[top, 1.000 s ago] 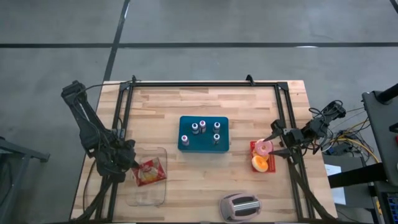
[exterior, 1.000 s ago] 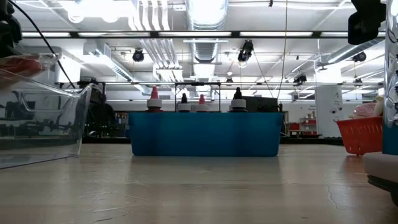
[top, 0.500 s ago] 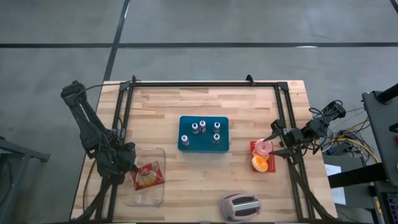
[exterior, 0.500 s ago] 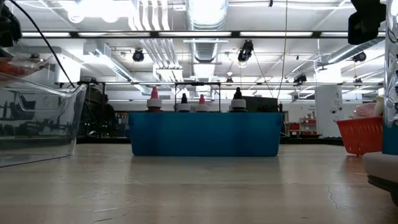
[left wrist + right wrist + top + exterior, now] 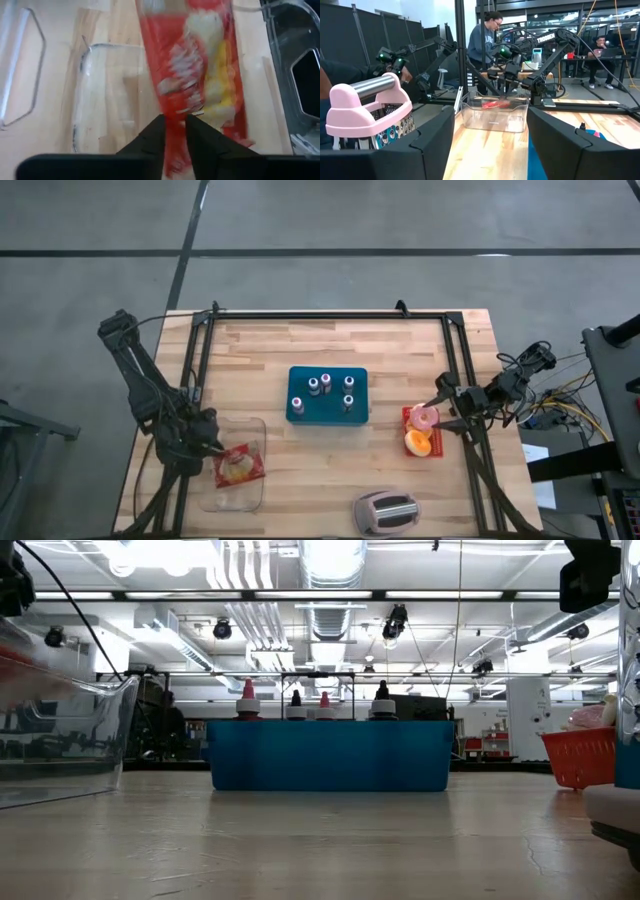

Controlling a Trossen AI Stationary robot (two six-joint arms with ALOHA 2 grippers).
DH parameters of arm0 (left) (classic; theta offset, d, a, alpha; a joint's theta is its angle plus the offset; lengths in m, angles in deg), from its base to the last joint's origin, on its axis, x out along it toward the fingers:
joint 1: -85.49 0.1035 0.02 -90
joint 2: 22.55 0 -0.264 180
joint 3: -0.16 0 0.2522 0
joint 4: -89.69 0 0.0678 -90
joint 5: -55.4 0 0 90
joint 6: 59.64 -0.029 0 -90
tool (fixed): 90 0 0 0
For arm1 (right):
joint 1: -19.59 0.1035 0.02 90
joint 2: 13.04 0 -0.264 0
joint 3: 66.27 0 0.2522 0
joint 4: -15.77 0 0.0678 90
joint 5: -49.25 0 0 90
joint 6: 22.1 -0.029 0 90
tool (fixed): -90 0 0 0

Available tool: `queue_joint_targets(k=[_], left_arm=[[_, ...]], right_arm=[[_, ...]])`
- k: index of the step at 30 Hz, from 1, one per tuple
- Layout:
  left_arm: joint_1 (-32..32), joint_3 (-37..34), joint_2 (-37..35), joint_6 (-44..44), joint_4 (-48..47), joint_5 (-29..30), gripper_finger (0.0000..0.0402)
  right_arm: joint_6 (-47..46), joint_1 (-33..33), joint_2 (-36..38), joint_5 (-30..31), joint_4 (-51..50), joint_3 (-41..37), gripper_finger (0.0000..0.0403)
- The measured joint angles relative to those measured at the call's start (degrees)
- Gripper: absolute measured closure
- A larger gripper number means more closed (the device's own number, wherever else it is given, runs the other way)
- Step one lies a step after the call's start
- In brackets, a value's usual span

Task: Pick & Place Food Item
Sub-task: Put the red popcorn bag into the transparent bin, then return to Home Position

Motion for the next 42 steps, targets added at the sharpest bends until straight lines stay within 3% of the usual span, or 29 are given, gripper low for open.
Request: queue_joint_targets(k=[10,20,28,32,34,37,42], left_arm=[[0.0,0.0,-0.4,-1.6,-0.1,4.1,0.0235],[0.0,0.0,-0.4,-5.0,0.8,16.4,0.0233],[0.0,0.0,-0.4,-4.5,3.0,17.1,0.0233],[-0.2,0.0,0.0,-0.4,3.8,15.7,0.0233],[-0.3,-0.2,0.5,-6.7,8.3,15.8,0.0234],[-0.1,-0.9,0.1,-22.9,22.0,20.0,0.0234],[0.9,-4.3,-2.1,-41.1,42.7,18.8,0.0234]], right_arm=[[0.0,0.0,0.0,0.0,-0.1,0.0,0.0153],[1.7,0.0,0.0,-0.1,-0.4,0.0,0.0155],[2.2,0.0,0.0,1.3,0.0,0.0,0.0149],[-4.7,0.0,0.0,5.3,1.2,0.0,0.0153],[-3.0,0.0,0.0,3.5,1.1,0.0,0.0154],[0.7,0.0,0.0,-1.9,1.1,0.7,0.0152],[1.8,0.0,0.0,-4.1,-4.8,5.6,0.0148]])
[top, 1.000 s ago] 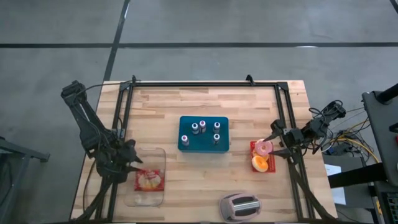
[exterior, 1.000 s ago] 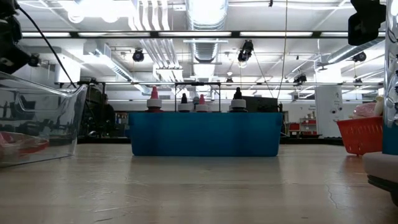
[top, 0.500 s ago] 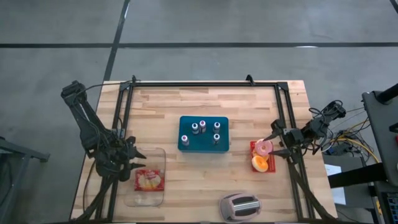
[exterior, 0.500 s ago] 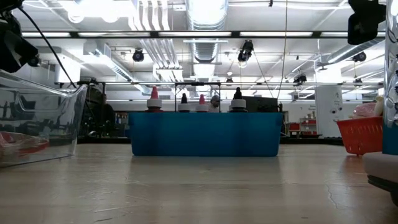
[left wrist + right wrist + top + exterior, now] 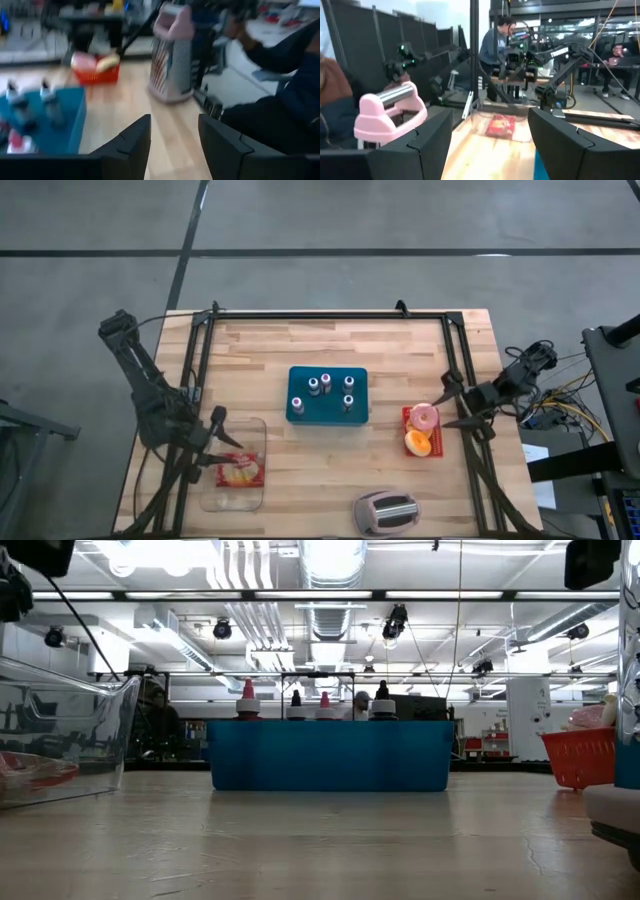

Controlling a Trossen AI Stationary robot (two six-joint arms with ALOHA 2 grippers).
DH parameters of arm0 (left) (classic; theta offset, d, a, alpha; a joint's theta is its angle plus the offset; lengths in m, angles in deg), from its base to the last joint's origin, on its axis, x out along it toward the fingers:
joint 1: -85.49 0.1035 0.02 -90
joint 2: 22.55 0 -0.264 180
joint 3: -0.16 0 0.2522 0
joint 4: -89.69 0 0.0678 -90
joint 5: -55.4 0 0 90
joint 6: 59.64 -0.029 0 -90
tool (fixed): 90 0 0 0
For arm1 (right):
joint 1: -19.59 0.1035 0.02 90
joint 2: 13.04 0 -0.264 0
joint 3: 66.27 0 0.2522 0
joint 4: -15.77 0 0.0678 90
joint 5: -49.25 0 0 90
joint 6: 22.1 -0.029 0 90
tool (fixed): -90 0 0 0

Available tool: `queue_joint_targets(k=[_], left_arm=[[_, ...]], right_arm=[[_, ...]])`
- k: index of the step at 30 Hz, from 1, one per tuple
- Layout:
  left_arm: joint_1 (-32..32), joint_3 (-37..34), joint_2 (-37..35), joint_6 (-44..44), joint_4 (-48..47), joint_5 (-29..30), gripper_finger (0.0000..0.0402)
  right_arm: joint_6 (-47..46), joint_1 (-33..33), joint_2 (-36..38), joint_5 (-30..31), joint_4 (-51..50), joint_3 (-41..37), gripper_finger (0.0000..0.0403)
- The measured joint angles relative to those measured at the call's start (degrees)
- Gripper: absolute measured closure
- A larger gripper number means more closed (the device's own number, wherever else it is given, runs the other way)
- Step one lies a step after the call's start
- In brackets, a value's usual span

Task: Pick & Place Food Item
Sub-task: Return to Home Position

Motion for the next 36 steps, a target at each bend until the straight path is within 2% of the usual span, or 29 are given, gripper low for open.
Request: queue_joint_targets(k=[3,5,13,17,21,27,36], left_arm=[[0.5,-3.5,-1.0,-7.8,10.1,-1.1,0.0234],[1.5,-5.9,-2.0,-10.7,14.0,-4.1,0.0234],[5.9,-13.2,-6.6,-11.2,19.7,-17.6,0.0234],[6.2,-15.5,-8.6,-14.4,21.6,-17.9,0.0234],[7.6,-17.9,-10.4,-16.3,22.4,-15.2,0.0234],[11.5,-21.4,-12.2,-19.7,27.1,-15.0,0.0234],[18.8,-22.0,-13.0,-20.4,26.2,-17.0,0.0234]], right_arm=[[1.2,0.0,0.0,0.0,-2.6,1.7,0.0147],[1.5,0.0,0.0,0.0,-2.5,2.2,0.0148],[2.1,0.0,0.0,0.0,-2.9,0.7,0.0146],[2.5,0.0,0.0,0.8,-2.1,-0.7,0.0145],[3.5,0.0,0.0,1.1,-0.5,-1.8,0.0143],[4.1,0.0,0.0,1.1,0.9,-3.6,0.0142],[3.9,0.0,0.0,3.2,2.2,-5.2,0.0142]])
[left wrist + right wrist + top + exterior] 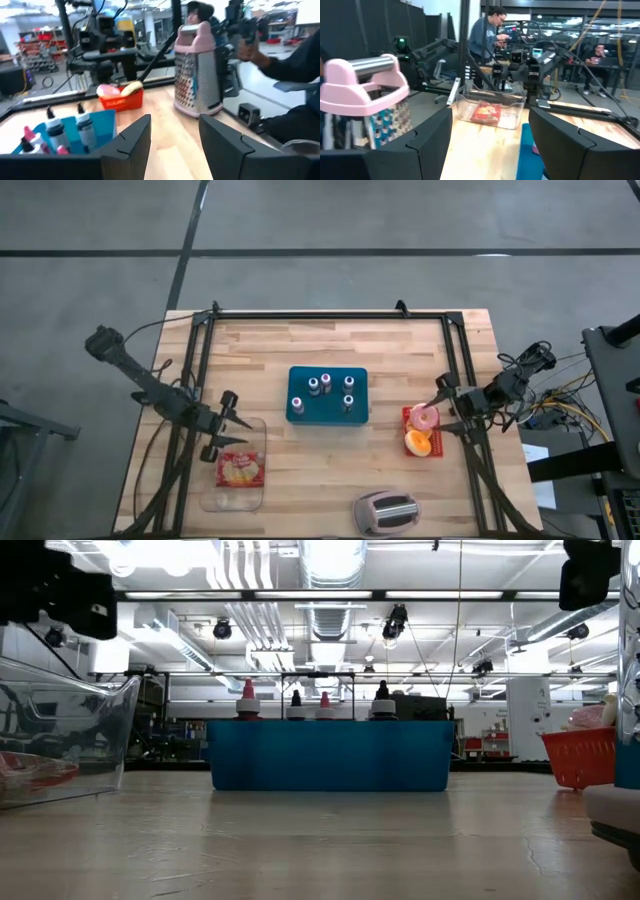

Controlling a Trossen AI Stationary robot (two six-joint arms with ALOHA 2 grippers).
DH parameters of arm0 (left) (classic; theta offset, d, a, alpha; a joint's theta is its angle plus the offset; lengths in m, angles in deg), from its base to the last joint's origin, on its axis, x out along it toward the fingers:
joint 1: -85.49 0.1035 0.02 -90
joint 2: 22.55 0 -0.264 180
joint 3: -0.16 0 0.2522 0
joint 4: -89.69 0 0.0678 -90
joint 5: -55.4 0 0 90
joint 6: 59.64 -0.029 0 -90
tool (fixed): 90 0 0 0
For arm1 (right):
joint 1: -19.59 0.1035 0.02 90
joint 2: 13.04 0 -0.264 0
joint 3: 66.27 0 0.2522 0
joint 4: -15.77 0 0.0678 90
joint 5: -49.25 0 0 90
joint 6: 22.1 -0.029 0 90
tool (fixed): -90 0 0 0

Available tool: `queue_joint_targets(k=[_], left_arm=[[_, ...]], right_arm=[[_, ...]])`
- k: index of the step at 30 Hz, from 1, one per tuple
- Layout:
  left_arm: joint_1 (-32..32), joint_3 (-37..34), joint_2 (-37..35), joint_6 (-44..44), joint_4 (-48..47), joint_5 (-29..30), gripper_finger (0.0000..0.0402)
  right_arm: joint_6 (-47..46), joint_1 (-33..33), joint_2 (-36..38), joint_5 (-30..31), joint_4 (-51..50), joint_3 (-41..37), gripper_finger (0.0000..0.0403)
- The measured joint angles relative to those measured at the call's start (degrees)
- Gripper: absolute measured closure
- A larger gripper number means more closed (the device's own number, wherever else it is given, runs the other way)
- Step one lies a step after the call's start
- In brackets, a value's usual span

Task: Pick & Place Food Item
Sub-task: Return to Home Position

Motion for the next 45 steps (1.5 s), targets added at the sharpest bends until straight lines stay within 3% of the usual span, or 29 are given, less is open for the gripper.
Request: queue_joint_targets(k=[10,20,28,33,39,45], left_arm=[[6.9,0.0,-4.1,1.3,-4.9,-1.8,0.0234],[7.0,0.0,-27.9,1.2,-22.2,-4.0,0.0234],[7.2,0.1,-27.6,2.4,-24.0,-10.6,0.0234],[8.3,-0.8,-27.6,2.3,-23.9,-10.4,0.0234],[10.8,-1.0,-27.6,2.1,-24.1,-10.7,0.0234],[13.2,-1.2,-27.6,2.2,-24.1,-13.2,0.0234]], right_arm=[[0.6,0.0,0.0,2.5,-0.2,-0.1,0.0142],[-0.3,0.0,0.0,2.3,-0.4,-0.1,0.0142],[-0.4,0.0,0.0,2.2,0.1,-1.4,0.0142],[0.5,0.0,0.0,5.7,4.0,-4.8,0.0142],[3.4,-0.7,0.0,5.6,9.9,-8.6,0.0142],[3.3,-4.7,0.0,-2.4,10.4,-9.2,0.0142]])
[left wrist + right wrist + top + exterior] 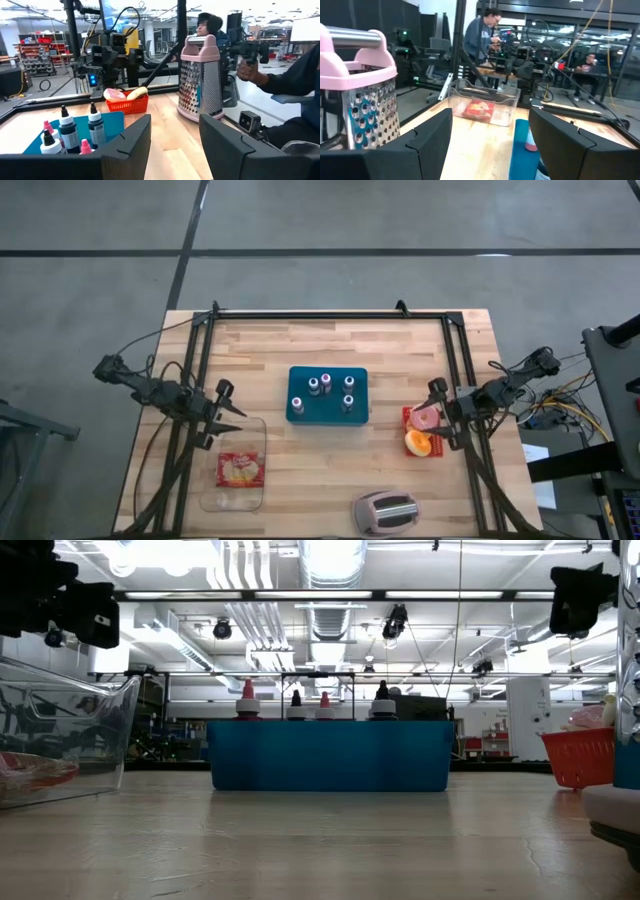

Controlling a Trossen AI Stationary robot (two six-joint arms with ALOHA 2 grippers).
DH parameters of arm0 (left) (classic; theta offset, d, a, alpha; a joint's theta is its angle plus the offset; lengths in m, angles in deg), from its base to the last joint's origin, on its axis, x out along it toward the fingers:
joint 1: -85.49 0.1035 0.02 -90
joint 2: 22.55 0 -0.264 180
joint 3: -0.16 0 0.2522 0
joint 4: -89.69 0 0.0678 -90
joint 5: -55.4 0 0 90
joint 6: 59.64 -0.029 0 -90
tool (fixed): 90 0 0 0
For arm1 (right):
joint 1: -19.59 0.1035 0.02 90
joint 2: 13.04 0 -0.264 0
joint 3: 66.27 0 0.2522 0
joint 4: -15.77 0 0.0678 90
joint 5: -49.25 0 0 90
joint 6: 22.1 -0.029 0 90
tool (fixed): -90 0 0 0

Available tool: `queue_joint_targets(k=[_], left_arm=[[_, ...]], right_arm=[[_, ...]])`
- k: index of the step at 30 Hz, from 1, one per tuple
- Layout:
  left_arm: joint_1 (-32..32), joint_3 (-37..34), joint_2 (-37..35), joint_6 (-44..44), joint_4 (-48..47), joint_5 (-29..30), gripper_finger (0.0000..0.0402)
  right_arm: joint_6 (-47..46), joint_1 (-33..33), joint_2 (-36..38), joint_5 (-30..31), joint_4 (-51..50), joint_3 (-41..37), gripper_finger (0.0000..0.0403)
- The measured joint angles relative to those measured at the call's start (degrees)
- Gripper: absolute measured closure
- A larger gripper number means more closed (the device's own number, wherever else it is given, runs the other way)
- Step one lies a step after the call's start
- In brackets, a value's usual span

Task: Pick & Place Food Item
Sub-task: Return to Home Position

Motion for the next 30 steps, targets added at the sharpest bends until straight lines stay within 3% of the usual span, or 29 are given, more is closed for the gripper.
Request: queue_joint_targets(k=[12,17,23,30], left_arm=[[2.4,0.0,0.0,0.5,-0.4,-1.7,0.0234],[3.4,0.0,0.0,0.3,-0.6,-0.9,0.0234],[3.4,0.0,0.0,0.3,-0.3,2.9,0.0234],[3.4,0.0,0.0,-0.8,-0.2,4.2,0.0234]], right_arm=[[-3.0,-16.6,0.0,-14.0,-1.4,-0.7,0.0142],[-3.5,-23.2,0.0,-15.4,-1.5,-0.7,0.0142],[-2.5,-25.1,0.0,-19.8,-1.5,-0.7,0.0142],[-2.9,-25.1,-0.1,-18.7,-3.2,-0.7,0.0142]])
